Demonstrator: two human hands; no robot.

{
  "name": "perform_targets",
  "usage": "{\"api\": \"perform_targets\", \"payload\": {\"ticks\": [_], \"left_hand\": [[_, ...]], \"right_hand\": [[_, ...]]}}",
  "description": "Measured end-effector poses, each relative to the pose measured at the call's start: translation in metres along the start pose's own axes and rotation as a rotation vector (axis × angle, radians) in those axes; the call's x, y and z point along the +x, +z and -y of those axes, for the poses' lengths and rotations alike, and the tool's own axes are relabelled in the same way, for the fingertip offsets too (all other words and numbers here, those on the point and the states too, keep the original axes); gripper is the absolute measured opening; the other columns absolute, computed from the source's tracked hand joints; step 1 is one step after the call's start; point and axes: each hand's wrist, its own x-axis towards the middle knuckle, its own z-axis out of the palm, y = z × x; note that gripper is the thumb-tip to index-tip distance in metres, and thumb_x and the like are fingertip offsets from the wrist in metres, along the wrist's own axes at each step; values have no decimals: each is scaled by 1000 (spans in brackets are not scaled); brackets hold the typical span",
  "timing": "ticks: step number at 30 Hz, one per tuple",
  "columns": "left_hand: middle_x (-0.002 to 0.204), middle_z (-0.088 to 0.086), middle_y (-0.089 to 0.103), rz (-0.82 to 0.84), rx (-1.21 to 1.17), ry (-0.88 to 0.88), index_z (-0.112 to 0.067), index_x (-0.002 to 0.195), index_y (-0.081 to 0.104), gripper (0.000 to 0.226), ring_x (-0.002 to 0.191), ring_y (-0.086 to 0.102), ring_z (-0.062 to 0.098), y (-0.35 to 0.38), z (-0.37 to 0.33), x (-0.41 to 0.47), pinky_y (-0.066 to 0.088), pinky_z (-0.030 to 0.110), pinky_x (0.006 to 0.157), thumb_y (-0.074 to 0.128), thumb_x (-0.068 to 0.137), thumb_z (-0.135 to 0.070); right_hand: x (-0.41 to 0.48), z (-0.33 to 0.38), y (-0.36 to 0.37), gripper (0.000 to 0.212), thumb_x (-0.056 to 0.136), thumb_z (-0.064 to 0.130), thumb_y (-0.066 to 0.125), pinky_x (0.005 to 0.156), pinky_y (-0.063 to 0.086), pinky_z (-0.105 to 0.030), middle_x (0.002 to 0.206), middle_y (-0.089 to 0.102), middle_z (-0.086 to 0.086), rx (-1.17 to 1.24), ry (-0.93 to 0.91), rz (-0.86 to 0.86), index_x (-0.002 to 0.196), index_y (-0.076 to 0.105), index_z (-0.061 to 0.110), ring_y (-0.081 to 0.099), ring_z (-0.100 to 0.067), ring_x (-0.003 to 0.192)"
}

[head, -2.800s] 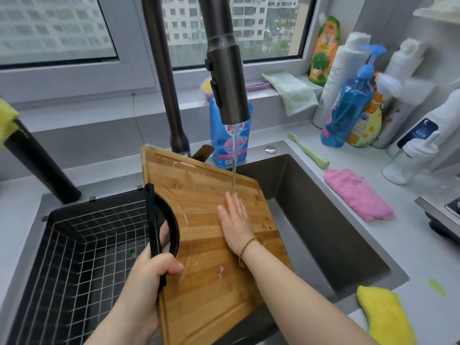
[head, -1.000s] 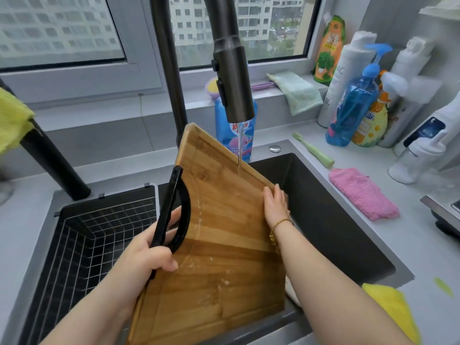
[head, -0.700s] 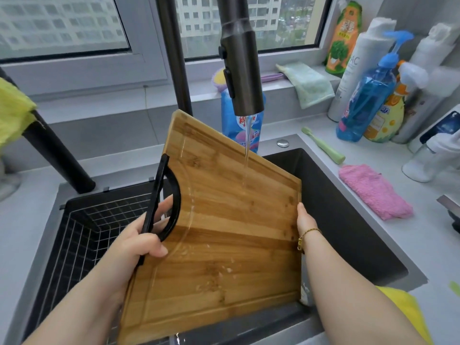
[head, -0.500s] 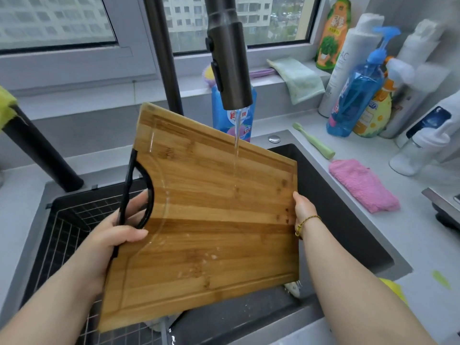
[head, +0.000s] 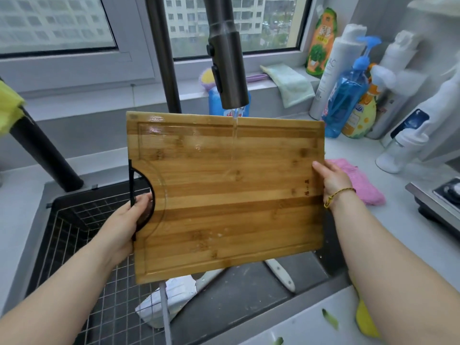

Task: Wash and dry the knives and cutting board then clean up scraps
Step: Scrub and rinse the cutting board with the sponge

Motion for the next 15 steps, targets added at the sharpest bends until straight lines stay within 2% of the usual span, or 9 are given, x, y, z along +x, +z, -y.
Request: {"api": "perform_targets", "payload": {"ticks": [2,8,12,15], "left_hand": [[67,-5,72,29,-12,-24,-23,91,62,23,63,68,11,6,1,3,53,28,55,41,96,-31],[91,5,66,39,-43,-97,-18,93,61,23,84,61,20,27,4,10,47,34,67,44,96,-33],[100,7,63,57,-41,-173,-14,99,59,24,93,59,23,39,10,19,47,39,84,45,95,-33],[99,7,62,77,-37,-239,-10,108,58,29,94,58,25,51,14,22,46,38,81,47,95,-34]], "right_hand": [[-2,9,-7,48,86,21,61,102,41,-45,127,56,-12,-21,-18,-31,131,47,11,54,-27,114],[-21,32,-26,39,88,17,58,95,45,-38,109,57,-5,-46,-27,-88,126,52,9,55,-21,100],[-22,49,-45,51,86,16,61,98,43,-41,122,56,-10,-63,-9,-101,133,43,7,52,-20,101],[-29,65,-59,51,86,16,61,87,43,-35,120,54,-7,-130,20,-99,133,43,5,52,-21,103]]}}
